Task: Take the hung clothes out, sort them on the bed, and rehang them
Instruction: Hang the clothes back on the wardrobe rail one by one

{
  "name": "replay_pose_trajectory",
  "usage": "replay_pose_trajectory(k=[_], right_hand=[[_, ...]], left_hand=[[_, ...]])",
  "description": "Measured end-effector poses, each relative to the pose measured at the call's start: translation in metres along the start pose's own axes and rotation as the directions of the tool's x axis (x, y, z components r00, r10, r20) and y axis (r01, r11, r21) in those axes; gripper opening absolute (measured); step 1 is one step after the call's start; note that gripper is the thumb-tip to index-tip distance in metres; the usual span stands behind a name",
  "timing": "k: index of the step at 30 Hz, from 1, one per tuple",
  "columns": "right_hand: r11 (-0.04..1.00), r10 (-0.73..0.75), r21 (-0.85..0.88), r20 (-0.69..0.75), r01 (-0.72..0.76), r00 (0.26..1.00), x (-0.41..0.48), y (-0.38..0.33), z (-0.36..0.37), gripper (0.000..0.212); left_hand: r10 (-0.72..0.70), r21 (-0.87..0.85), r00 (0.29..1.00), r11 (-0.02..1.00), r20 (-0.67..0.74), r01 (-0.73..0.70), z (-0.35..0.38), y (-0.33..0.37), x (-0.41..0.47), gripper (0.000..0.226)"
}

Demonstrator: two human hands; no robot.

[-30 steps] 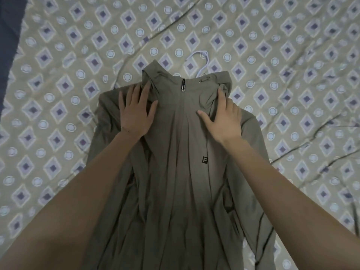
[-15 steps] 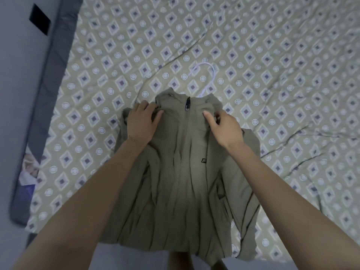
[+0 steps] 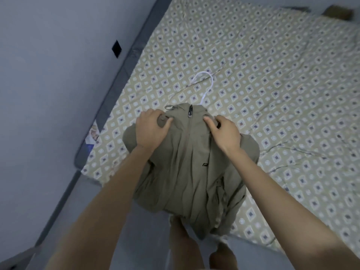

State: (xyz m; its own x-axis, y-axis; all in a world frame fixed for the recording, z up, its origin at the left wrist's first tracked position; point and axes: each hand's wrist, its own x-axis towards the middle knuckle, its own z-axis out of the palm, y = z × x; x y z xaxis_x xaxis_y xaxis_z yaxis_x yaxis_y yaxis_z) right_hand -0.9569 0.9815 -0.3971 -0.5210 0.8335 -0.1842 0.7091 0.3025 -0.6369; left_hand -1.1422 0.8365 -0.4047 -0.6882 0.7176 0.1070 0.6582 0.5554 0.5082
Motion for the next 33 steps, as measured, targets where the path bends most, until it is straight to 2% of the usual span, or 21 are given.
replay_pose_trajectory(k=[6,11,13,16,20,23,28,33], right_hand=[[0.966,-0.259,0.045,0.098,0.255,0.961,-0.072,-0.032,-0.017,0.053],[0.88,-0.471,0.043,0.209,0.473,0.857,-0.127,-0.071,-0.023,0.051],[0.841,-0.536,0.073,0.253,0.537,0.805,-0.151,-0.091,-0.02,0.052],[0.762,-0.636,0.114,0.319,0.638,0.703,-0.188,-0.116,-0.01,0.052],[0.652,-0.74,0.188,0.366,0.734,0.564,-0.237,-0.142,0.003,0.055],[0.55,-0.805,0.241,0.407,0.8,0.431,-0.287,-0.157,0.012,0.056],[0.416,-0.851,0.309,0.463,0.855,0.247,-0.37,-0.169,0.027,0.053],[0.329,-0.852,0.378,0.514,0.865,0.099,-0.454,-0.166,0.037,0.052]], left_hand=[[-0.16,0.021,0.974,0.986,-0.16,0.166,-0.078,0.017,-0.101,0.048],[-0.319,-0.044,0.884,0.945,-0.342,0.324,-0.137,0.028,-0.194,0.036],[-0.372,-0.036,0.852,0.922,-0.368,0.386,-0.157,0.026,-0.234,0.044],[-0.471,-0.08,0.771,0.87,-0.429,0.487,-0.18,0.017,-0.296,0.054],[-0.568,-0.145,0.661,0.801,-0.49,0.581,-0.198,0.016,-0.371,0.051],[-0.622,-0.209,0.564,0.75,-0.543,0.627,-0.209,0.019,-0.439,0.046],[-0.672,-0.256,0.393,0.656,-0.628,0.71,-0.214,0.038,-0.541,0.031],[-0.694,-0.29,0.224,0.541,-0.684,0.79,-0.214,0.065,-0.633,0.024]])
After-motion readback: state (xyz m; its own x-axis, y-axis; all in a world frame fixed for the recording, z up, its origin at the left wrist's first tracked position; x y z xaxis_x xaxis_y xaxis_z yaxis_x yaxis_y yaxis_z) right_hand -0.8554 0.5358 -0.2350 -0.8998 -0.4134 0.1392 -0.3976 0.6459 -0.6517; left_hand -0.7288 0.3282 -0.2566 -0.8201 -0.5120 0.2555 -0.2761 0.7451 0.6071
